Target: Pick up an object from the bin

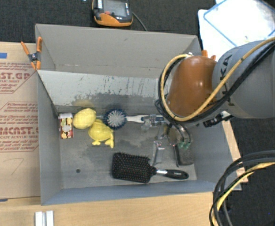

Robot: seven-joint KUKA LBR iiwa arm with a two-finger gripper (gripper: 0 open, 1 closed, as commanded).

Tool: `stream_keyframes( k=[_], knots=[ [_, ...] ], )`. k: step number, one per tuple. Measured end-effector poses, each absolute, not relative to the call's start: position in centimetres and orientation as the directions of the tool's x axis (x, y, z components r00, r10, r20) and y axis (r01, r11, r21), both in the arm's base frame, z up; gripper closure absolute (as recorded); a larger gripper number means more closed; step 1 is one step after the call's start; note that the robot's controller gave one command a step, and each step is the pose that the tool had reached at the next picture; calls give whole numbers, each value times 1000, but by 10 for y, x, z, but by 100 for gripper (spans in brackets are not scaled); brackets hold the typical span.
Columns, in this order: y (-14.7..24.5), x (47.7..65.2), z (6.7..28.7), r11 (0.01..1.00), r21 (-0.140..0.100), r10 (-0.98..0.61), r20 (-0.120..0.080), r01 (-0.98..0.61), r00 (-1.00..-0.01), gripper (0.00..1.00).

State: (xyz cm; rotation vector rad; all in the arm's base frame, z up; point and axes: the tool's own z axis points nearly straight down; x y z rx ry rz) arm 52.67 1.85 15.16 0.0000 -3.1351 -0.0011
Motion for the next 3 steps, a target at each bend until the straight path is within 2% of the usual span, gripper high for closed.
stream_keyframes(
  k=[1, 2, 3],
  knots=[
    [19, 528, 156, 1000, 1, 0, -1, 0, -1000, 0],
    [44, 507, 71, 995, 0, 98, 9, 98, -995, 0],
    [62, 495, 119, 983, 4, 186, -13, 186, -983, 0]
  ],
)
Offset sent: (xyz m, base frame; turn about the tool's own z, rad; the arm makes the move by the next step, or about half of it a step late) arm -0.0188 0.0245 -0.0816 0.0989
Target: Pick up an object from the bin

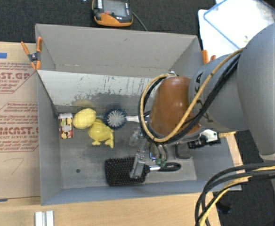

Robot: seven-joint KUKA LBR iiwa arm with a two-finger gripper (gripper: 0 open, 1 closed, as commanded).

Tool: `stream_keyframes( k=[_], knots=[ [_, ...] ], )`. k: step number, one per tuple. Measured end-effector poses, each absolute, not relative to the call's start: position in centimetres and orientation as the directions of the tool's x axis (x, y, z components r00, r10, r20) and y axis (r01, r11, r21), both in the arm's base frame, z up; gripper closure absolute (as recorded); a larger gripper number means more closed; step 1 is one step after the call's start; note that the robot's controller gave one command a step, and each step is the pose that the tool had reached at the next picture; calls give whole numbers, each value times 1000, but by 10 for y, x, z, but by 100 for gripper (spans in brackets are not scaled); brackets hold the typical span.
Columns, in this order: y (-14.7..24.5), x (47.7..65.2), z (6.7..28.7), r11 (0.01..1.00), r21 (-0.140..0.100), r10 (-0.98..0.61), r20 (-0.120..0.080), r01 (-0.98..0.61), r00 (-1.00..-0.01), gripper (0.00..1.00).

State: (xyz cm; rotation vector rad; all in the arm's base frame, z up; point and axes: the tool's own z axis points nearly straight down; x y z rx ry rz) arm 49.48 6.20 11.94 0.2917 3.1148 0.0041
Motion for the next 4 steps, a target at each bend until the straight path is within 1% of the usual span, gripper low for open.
stream_keyframes(
  k=[1, 2, 3, 4],
  knots=[
    [63, 482, 99, 948, -1, 320, 6, 320, -948, 0],
    [90, 480, 71, 993, 2, 119, -13, 119, -993, 0],
    [92, 486, 73, 867, 6, 499, -9, 499, -867, 100],
    [92, 486, 73, 867, 6, 499, -9, 499, -867, 100]
  ],
)
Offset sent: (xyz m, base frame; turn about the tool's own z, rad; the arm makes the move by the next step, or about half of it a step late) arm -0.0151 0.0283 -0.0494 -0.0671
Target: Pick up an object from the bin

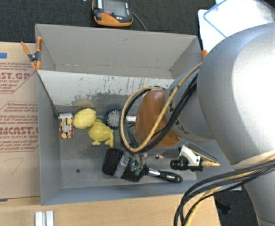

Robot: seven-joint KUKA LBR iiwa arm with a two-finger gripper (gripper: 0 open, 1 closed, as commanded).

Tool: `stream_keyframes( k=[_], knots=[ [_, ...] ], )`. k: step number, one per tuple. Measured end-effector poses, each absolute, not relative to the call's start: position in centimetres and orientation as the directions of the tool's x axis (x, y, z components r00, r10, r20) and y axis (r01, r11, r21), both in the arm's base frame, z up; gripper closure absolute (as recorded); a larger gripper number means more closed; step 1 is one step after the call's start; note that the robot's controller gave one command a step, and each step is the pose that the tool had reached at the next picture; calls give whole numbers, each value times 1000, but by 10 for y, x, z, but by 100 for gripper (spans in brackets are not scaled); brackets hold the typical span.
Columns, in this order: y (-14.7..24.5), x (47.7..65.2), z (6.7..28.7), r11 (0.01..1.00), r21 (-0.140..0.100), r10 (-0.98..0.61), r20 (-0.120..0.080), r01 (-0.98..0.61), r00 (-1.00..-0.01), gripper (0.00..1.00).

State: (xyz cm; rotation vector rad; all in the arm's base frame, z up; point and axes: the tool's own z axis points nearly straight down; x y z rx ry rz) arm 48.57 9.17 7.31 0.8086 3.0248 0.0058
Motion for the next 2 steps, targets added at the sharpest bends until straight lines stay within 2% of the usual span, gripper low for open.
stream_keyframes(
  k=[1, 2],
  knots=[
    [91, 483, 106, 866, 1, 500, -5, 500, -866, 100],
    [91, 485, 131, 866, 6, 501, -9, 501, -866, 100]
  ],
)
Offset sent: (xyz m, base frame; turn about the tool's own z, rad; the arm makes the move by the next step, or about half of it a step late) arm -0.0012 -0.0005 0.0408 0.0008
